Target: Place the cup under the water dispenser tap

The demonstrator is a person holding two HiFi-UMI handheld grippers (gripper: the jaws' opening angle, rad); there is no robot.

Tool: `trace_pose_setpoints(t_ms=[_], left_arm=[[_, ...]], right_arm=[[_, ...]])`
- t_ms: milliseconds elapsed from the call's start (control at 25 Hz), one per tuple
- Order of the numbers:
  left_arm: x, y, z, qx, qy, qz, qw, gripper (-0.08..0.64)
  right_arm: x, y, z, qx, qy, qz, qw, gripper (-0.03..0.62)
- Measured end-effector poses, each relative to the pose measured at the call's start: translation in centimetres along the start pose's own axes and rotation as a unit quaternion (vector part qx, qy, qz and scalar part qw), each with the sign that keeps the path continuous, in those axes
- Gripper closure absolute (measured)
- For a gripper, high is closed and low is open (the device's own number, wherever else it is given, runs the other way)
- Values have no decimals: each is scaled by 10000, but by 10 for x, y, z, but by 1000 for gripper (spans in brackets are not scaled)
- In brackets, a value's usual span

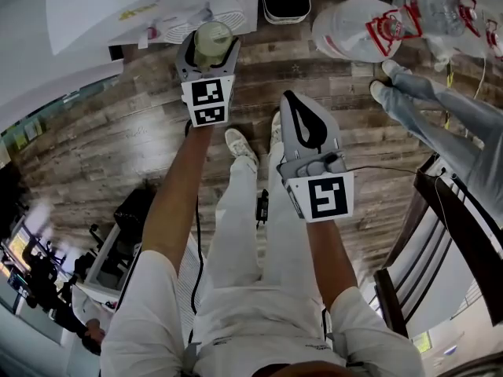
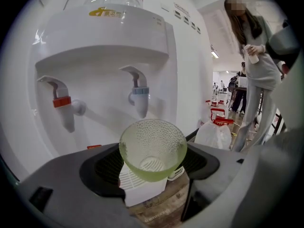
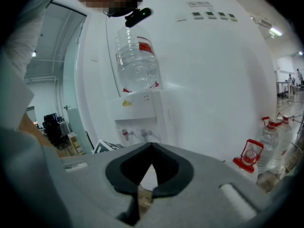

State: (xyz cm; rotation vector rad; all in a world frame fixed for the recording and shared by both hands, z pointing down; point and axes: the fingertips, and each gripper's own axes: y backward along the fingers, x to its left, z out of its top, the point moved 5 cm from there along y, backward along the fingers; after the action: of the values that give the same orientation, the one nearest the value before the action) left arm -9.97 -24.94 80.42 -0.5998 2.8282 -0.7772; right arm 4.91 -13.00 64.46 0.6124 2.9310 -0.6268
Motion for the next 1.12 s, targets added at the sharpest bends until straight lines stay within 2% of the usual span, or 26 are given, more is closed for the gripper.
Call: trace_pose_setpoints(t_ms=[240, 480, 680, 1120], left_arm=[[6, -21, -12, 72, -34, -57, 10000, 193], [5, -36, -23, 171, -308, -158, 9993, 193], [3, -49, -31, 259, -395, -219, 9986, 192], [9, -64, -36, 342, -225, -253, 9988, 190]], right_arm=[[1, -8, -2, 53, 63, 29, 10000, 592], [-1, -11, -9, 88, 114, 56, 9999, 592], [-5, -13, -11, 105, 124, 71, 9998, 592], [-13, -18, -14, 165, 119, 74, 9998, 592]])
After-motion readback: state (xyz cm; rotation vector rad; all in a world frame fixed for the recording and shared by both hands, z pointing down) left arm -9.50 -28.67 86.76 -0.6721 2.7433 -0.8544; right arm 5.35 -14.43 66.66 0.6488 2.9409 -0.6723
